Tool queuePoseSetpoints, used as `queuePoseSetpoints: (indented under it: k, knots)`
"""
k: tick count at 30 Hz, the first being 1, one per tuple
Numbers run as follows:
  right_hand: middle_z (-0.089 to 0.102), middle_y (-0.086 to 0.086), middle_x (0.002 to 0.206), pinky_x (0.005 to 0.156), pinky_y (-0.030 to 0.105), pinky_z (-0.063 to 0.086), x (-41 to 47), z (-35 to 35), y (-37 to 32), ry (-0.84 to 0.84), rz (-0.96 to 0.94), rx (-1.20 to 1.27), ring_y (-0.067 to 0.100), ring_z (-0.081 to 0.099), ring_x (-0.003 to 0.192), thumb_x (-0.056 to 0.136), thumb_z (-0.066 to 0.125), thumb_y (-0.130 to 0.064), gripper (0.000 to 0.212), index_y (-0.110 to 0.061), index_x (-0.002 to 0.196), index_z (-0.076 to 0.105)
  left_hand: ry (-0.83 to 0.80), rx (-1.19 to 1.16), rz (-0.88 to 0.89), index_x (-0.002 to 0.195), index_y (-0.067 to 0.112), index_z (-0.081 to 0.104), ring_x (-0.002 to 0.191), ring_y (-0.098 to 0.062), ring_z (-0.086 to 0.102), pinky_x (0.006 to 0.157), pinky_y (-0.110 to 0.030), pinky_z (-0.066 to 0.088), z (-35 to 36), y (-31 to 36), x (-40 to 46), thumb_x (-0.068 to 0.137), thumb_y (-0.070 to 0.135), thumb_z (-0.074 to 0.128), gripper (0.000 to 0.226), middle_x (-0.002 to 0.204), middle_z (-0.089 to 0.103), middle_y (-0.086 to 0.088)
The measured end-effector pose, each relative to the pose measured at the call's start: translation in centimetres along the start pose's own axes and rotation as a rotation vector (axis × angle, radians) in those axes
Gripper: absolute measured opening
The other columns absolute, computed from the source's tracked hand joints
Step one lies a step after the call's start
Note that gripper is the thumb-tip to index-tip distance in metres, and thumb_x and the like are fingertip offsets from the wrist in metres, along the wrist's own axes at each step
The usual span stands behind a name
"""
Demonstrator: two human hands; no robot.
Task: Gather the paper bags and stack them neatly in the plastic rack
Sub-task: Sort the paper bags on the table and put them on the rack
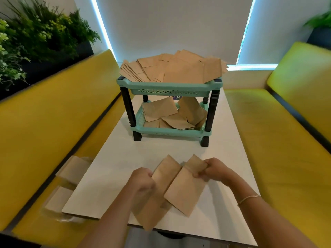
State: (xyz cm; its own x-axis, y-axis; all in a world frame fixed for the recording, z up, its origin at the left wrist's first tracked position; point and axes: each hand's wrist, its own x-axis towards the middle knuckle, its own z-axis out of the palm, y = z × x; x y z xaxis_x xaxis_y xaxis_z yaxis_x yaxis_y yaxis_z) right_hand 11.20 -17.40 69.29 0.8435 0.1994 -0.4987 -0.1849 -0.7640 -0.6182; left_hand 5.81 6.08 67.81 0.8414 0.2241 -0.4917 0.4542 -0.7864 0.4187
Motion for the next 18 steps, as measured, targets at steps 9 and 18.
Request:
queuePoseSetpoints:
  k: [9, 18]
  knots:
    - [0.055, -0.007, 0.09, 0.069, 0.023, 0.047, -5.1, -7.8, 6.1, 0.162, -0.123, 0.114, 0.019, 0.055, 0.091, 0.081, 0.068, -0.016, 0.021, -0.026, 0.092, 0.053, -0.098, -0.165, 0.404, 0.088, 0.023, 0.064, 0.072, -0.009, 0.051, 0.061, -0.021, 0.04, 5.2, 12.8, -3.0, 0.087, 0.019, 0.061, 0.006, 0.077, 0.056, 0.007]
    - [0.062, 0.007, 0.09, 0.068, 0.034, 0.045, -9.5, -14.4, 21.4, 0.355, 0.229, -0.116, 0.02, 0.055, 0.08, 0.084, 0.054, -0.008, 0.022, -0.008, 0.104, 0.064, -0.112, -0.209, 0.512, 0.111, 0.023, 0.063, 0.092, -0.008, 0.052, 0.079, -0.02, 0.041, 14.6, 23.5, -5.9, 0.09, 0.027, 0.061, 0.022, 0.098, 0.056, 0.009]
